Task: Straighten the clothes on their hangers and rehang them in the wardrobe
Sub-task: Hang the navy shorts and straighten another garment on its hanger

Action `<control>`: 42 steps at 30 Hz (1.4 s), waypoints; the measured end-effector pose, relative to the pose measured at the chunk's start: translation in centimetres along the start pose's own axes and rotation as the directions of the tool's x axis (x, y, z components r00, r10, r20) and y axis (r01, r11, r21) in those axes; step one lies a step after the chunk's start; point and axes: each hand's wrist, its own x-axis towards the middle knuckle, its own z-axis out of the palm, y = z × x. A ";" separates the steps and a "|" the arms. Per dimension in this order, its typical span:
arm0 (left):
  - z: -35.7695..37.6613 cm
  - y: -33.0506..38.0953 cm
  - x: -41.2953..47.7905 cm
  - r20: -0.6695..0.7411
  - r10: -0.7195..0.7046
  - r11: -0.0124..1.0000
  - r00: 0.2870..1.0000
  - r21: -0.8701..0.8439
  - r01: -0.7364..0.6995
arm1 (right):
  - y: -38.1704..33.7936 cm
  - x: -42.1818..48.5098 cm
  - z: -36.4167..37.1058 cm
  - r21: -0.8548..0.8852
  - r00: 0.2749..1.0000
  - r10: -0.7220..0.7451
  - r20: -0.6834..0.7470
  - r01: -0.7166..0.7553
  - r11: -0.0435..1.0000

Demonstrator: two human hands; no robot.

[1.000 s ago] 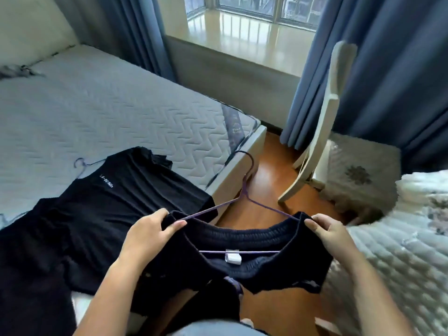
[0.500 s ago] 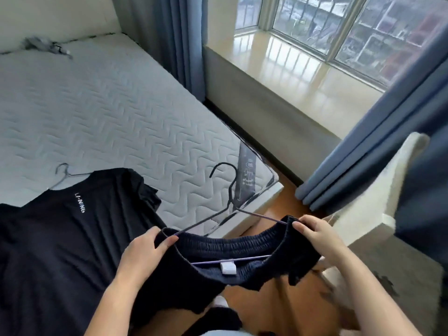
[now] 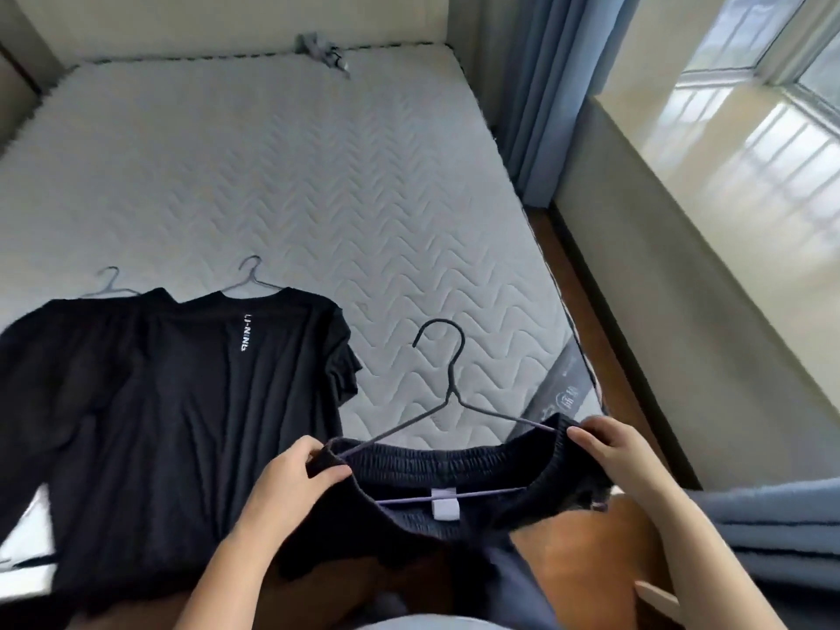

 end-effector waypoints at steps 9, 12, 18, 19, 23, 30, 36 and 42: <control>2.8 5.8 4.7 -0.105 -0.163 0.983 0.981 0.067 0.171 | -1.6 10.1 -4.4 -0.068 0.975 -0.034 0.221 0.050 0.996; 2.5 6.5 7.3 -0.082 -0.210 0.975 0.974 0.062 0.215 | -2.0 13.5 -3.6 -0.103 0.963 -0.011 0.268 0.040 0.994; 3.8 3.5 20.9 0.021 -0.300 0.952 0.954 0.070 0.298 | -1.5 25.2 2.0 -0.234 0.893 0.079 0.442 0.029 0.972; 5.3 2.8 23.5 0.050 -0.316 0.948 0.947 0.066 0.312 | -0.5 27.8 2.8 -0.250 0.894 0.088 0.440 0.028 0.968; 5.8 3.6 24.1 0.085 -0.333 0.942 0.939 0.062 0.329 | -0.2 28.1 3.6 -0.345 0.906 0.150 0.396 -0.005 0.939; 8.0 3.5 32.8 0.111 -0.265 0.964 0.958 0.056 0.260 | 0.6 35.8 5.6 -0.380 0.949 0.151 0.278 -0.035 0.924; 9.3 3.2 42.7 -0.006 -0.210 0.976 0.978 0.053 0.210 | 0.2 45.1 7.1 -0.349 0.992 0.004 0.125 0.040 0.936; 11.2 2.5 51.0 -0.072 -0.189 0.978 0.979 0.071 0.194 | 0.5 53.6 9.6 -0.343 0.997 0.029 0.070 -0.003 0.939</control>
